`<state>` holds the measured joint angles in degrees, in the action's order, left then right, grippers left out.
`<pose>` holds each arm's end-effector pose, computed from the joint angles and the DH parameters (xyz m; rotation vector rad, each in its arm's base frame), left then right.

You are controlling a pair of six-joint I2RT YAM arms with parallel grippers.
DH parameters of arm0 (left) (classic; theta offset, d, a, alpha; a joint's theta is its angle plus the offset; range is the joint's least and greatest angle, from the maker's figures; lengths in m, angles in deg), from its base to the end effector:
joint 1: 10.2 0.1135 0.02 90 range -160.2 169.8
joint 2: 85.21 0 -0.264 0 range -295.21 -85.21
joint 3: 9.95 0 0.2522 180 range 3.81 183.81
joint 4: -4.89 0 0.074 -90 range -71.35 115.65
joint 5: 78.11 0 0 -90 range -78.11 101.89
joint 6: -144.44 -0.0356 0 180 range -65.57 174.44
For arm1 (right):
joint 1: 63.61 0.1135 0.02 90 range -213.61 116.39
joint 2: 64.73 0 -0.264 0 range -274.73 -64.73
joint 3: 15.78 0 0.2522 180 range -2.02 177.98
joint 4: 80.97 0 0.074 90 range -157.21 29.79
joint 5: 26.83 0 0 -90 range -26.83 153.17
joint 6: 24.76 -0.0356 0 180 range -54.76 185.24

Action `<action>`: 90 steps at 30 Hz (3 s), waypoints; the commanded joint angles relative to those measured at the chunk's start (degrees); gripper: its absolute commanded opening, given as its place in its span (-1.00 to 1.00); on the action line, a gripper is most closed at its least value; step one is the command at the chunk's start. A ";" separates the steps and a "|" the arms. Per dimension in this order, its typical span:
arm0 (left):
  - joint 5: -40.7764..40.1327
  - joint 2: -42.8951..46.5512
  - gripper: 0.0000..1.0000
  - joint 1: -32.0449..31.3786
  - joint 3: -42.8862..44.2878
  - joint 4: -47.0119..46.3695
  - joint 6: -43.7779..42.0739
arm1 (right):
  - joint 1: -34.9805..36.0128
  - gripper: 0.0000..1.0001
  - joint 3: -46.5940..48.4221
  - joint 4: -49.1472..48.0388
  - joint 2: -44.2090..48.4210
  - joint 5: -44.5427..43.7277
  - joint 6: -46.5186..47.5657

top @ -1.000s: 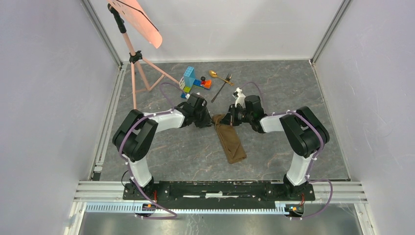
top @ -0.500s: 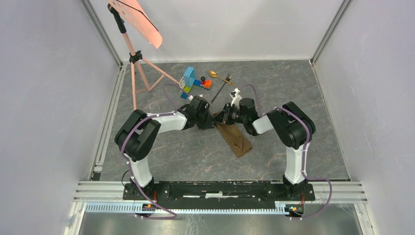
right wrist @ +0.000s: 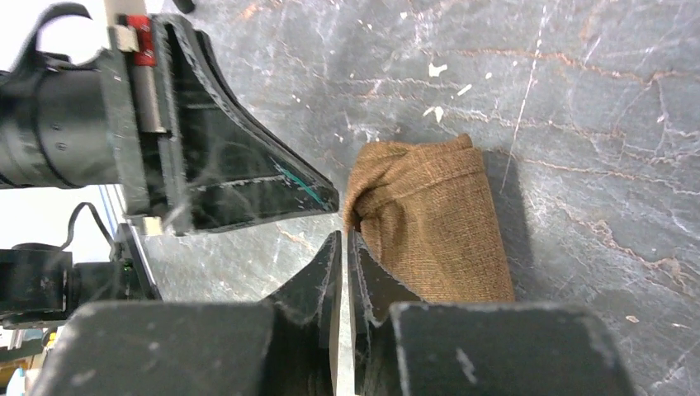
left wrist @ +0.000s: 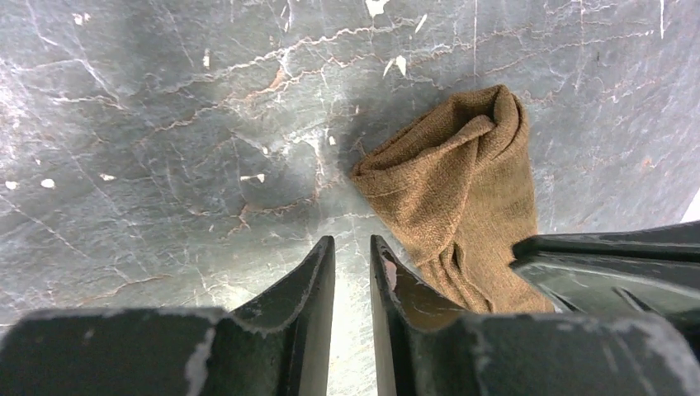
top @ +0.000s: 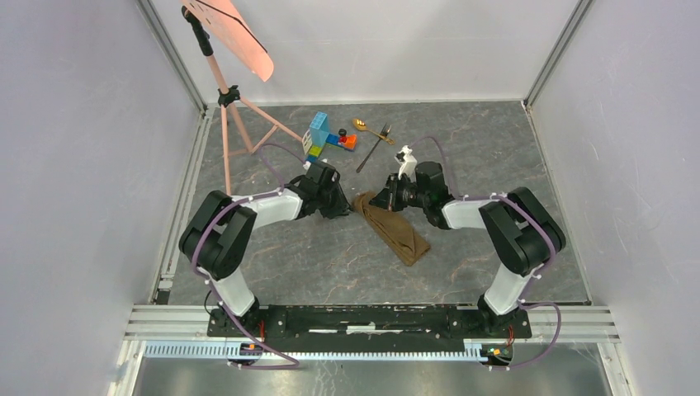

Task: Fold the napkin into a case and place the utensils inside
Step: Grasp the top corner of the smaller rectangle folded napkin from the folded napkin, then smooth out the smaller rectangle-folded napkin at the center of the board, then pick up the smaller rectangle-folded napkin from the center of the board.

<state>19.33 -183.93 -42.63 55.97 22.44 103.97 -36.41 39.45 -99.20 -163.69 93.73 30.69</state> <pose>0.2860 -0.1872 0.1537 -0.3266 2.5827 -0.7431 0.2922 0.1705 0.1549 -0.2306 2.1557 1.1927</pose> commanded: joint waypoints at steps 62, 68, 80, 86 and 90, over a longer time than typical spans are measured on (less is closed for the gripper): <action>1.66 -11.63 -0.63 -0.98 11.25 1.62 -6.03 | 7.59 -0.26 -20.31 24.46 28.14 -12.49 18.02; 3.15 -5.29 -0.46 -0.98 12.34 4.09 -6.74 | 9.26 -0.04 -15.82 30.22 31.14 -18.63 21.90; -1.43 12.69 0.01 1.16 8.18 15.08 -13.32 | 20.16 0.51 3.10 41.29 19.37 -37.63 33.15; -3.75 21.22 0.04 3.99 -0.10 15.86 -12.80 | 24.04 0.28 8.10 43.86 13.23 -44.97 32.78; -5.29 25.11 0.05 4.90 -4.04 15.97 -12.17 | 25.30 0.23 8.96 43.70 10.42 -46.95 32.07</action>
<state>16.75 -162.68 -38.32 54.97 37.04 93.88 -12.17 45.99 -56.64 -151.16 52.42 62.47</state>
